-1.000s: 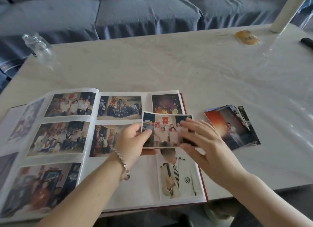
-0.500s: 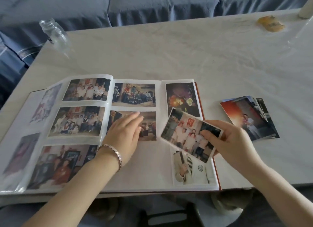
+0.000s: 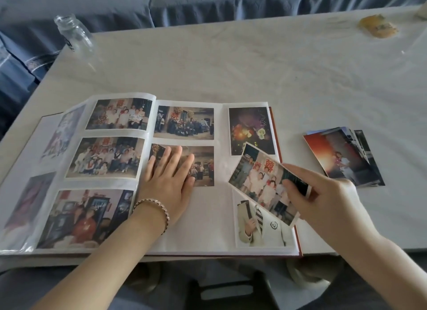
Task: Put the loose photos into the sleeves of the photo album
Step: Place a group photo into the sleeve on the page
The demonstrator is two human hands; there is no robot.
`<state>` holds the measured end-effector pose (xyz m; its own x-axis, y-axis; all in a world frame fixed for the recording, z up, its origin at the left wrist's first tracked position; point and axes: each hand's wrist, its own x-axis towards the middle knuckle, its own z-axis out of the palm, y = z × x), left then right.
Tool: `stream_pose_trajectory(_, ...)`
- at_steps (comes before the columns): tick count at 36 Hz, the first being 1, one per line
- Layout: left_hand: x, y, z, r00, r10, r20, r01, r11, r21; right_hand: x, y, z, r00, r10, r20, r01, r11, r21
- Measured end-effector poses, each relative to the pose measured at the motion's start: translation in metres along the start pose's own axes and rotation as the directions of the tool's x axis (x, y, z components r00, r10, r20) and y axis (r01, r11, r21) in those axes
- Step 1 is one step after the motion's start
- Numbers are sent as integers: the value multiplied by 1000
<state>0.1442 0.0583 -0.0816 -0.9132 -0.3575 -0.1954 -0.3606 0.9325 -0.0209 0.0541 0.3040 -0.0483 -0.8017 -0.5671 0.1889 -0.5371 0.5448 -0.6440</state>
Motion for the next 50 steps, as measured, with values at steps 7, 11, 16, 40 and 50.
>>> stream_pose_trajectory(7,4,-1,1,999,-10,32,10,1000,-22,0,-14,-3,960,99,263,-122,990,70)
stream_pose_trajectory(11,2,1,-3,999,-11,41,13,999,-35,2,-10,-2,856,170,488,-258,959,119)
stream_pose_trajectory(16,10,-5,-21,997,40,69,-41,999,10,5,1,3,768,214,604,-340,935,100)
stream_pose_trajectory(40,32,-60,-33,990,138,25,-138,990,37,40,-12,22,704,339,625,-498,862,94)
stream_pose_trajectory(50,32,-59,-31,991,137,5,-137,990,24,40,-28,41,721,372,584,-583,782,221)
